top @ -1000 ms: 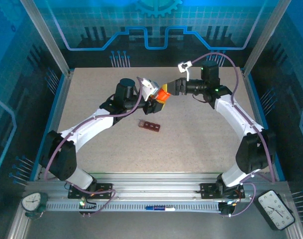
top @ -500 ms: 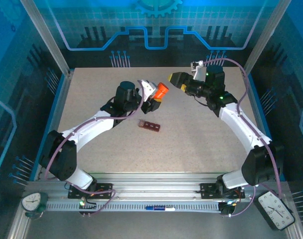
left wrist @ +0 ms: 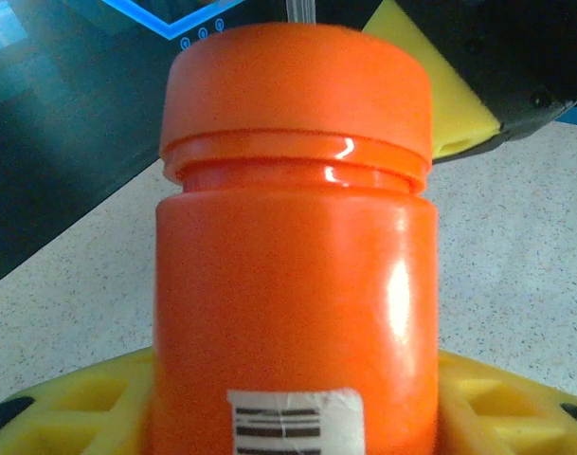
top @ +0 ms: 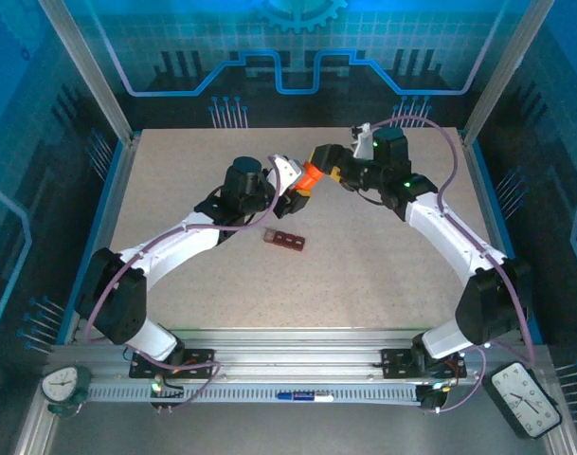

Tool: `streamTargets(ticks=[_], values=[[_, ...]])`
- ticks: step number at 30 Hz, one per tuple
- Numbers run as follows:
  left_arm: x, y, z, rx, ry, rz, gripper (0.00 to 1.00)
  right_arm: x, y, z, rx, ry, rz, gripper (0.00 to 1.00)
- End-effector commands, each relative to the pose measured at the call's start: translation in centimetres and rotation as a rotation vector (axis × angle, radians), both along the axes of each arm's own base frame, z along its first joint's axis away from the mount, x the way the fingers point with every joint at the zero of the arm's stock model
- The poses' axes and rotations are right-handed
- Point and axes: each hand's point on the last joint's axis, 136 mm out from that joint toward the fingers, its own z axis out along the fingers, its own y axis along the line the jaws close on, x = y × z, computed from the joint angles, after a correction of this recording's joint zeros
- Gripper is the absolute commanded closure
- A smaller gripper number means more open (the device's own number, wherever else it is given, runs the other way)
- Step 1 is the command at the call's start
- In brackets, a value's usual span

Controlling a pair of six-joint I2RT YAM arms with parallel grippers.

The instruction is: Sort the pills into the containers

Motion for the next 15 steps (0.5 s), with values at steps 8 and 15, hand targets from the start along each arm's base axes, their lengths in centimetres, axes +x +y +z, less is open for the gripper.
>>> streamTargets(ticks=[8,15], values=[[0.52,-0.73,1.98,-0.023,-0.063,-0.004,1.00,-0.34,1.67,1.03,0.005,-0.019,0.042,0.31],[0.47,-0.82,2.20,-0.037,-0.060,-0.003,1.00,-0.43,1.86,1.62,-0.005,-0.062,0.070,0.60]])
